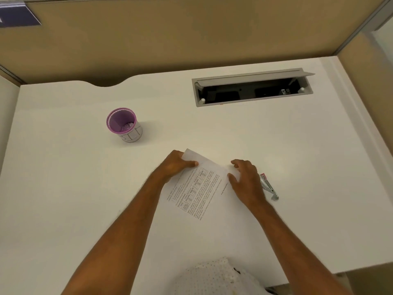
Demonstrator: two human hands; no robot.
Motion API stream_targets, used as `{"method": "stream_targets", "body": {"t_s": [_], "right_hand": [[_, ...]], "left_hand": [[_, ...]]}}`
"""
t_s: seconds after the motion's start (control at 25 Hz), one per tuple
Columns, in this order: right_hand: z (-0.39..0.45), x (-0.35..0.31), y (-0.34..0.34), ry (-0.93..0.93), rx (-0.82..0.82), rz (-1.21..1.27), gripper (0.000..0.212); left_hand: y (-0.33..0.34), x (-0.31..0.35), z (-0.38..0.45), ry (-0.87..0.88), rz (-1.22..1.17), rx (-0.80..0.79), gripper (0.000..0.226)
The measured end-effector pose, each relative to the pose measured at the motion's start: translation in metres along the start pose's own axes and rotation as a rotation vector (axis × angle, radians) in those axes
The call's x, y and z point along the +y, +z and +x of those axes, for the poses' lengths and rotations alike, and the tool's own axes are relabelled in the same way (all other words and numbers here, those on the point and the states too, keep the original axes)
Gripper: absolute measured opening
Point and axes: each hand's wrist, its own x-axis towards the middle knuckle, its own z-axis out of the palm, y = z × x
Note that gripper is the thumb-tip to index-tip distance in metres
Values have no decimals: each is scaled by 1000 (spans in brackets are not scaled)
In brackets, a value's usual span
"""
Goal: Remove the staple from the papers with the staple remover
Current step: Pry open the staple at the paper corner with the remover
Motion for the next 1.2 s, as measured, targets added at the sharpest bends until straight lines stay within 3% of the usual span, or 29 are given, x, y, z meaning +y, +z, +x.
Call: {"method": "stream_targets", "body": {"t_s": [0.12,0.24,0.44,0.6,0.72,0.88,1.04,1.2], "right_hand": [[-11,16,-10,34,196,-26,45],[-23,29,-19,184,283,-111,53],[-39,48,-24,396,226,-188,51],[-38,49,-27,397,215,-238,29],[-35,41,-33,309,249,-239,27],[-28,13,-40,59,261,77,38],[-8,-23,-41,238,86,660,45],[-1,-41,-34,396,-138,1189,30]], "left_hand": [[4,-7,1,4,0,-14,35],[9,-12,2,5,1,-5,28],[17,-17,2,11,-22,19,34],[19,-22,4,21,-43,29,37],[20,-23,6,17,-67,45,35],[22,-26,5,6,-200,25,33],[30,-32,6,-35,-307,-12,38],[38,-40,12,-83,-355,-28,37]]}}
